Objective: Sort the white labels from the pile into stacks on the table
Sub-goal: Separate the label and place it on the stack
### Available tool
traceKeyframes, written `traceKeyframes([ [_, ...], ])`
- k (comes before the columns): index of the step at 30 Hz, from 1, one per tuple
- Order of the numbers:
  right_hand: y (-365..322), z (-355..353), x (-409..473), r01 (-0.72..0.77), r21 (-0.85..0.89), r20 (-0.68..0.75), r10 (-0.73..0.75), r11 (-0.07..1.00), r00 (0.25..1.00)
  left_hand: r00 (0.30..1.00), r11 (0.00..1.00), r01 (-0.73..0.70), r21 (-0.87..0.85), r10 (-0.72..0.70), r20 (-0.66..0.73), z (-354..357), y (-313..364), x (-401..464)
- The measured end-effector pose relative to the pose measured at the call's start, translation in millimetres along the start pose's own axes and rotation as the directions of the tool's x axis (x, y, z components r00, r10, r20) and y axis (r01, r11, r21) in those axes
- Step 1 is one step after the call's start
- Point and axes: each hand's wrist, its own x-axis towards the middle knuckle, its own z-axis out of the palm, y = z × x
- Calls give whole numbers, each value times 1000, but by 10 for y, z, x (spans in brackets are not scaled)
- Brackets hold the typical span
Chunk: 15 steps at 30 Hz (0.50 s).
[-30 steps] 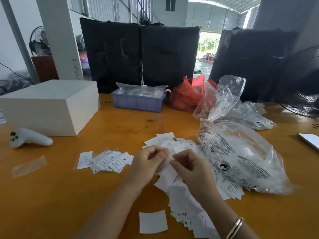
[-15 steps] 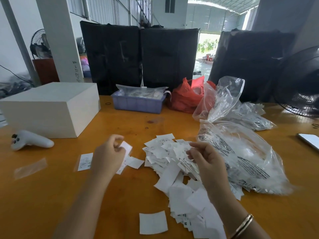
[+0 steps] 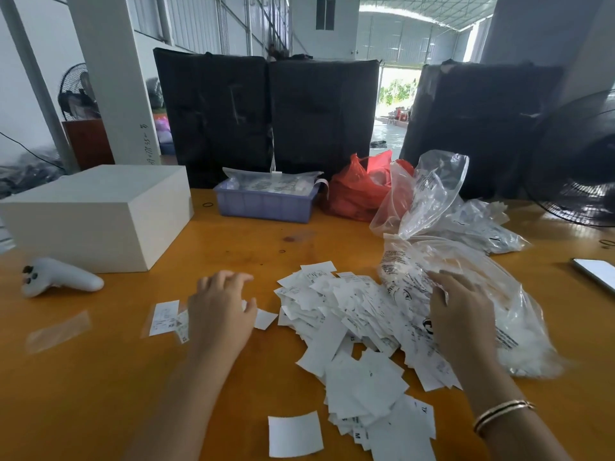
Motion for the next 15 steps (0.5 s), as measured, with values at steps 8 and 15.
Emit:
traceKeyframes([
  [8, -10, 146, 18, -135, -146, 328, 176, 980, 928, 980, 968, -197, -154, 195, -27, -26, 268, -128],
  [15, -5, 203, 43, -205, -130, 348, 238, 970, 907, 964, 944, -252, -215, 264, 30, 9, 335, -190],
])
